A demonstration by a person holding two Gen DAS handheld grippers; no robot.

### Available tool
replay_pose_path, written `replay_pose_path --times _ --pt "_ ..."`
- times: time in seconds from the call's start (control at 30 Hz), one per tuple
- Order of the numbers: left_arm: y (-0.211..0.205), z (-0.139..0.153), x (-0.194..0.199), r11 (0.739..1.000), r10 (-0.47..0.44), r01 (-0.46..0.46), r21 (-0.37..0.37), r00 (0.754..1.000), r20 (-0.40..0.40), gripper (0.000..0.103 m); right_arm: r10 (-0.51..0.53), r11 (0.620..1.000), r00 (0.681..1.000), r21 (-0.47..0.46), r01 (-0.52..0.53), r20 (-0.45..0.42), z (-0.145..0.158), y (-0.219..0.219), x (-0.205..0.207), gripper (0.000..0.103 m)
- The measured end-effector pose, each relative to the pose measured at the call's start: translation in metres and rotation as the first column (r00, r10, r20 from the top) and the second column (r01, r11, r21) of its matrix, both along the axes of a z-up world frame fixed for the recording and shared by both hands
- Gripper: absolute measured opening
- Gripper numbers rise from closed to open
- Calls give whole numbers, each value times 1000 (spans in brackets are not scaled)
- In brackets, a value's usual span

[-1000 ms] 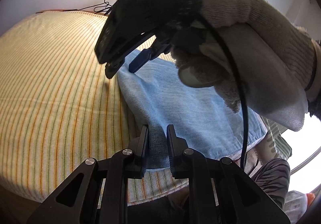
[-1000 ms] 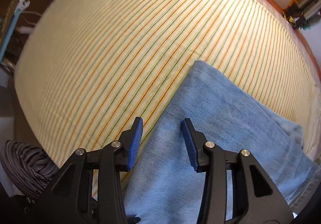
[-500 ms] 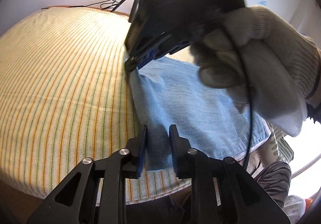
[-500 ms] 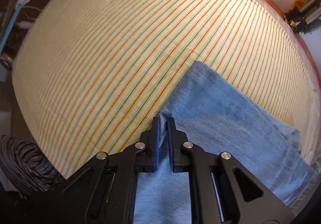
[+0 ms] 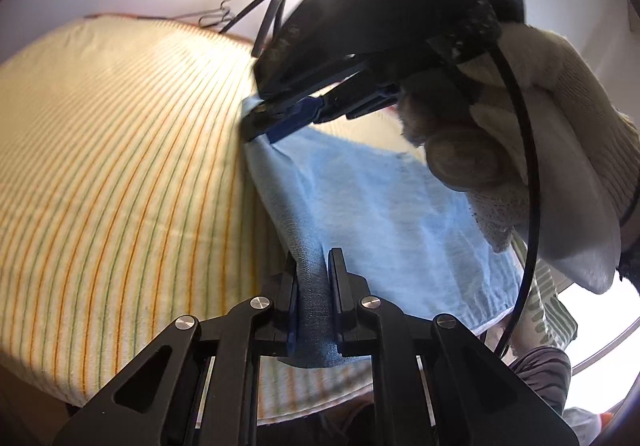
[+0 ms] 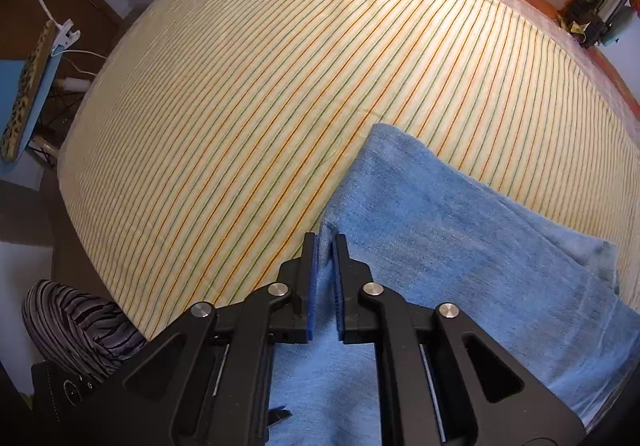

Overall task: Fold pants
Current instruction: 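Close the left tool on the bundle edge while the right tool pinches it, then lift the bundle edge with the right tool while the left tool releases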

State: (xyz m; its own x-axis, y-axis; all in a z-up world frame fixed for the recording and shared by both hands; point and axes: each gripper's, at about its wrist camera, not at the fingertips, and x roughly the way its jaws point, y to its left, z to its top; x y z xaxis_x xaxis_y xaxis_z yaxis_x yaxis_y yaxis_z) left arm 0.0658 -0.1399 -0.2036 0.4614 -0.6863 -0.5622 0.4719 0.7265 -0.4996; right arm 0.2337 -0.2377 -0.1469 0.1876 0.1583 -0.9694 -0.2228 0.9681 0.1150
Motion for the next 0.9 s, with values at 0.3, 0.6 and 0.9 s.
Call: replay_pose_path --times 0.3,0.6,0.9 --pt "-12 12 -8 999 -38 38 0 998 50 11 29 994 997 -100 -35 -65 2 15 2 36" --pt "-26 25 -15 997 -73 74 -7 995 70 11 47 983 999 -177 -49 -16 3 10 -13 9" --pt "-54 51 -25 989 -148 150 -3 979 141 11 -125 991 980 64 116 155 58 -69 -49 5"
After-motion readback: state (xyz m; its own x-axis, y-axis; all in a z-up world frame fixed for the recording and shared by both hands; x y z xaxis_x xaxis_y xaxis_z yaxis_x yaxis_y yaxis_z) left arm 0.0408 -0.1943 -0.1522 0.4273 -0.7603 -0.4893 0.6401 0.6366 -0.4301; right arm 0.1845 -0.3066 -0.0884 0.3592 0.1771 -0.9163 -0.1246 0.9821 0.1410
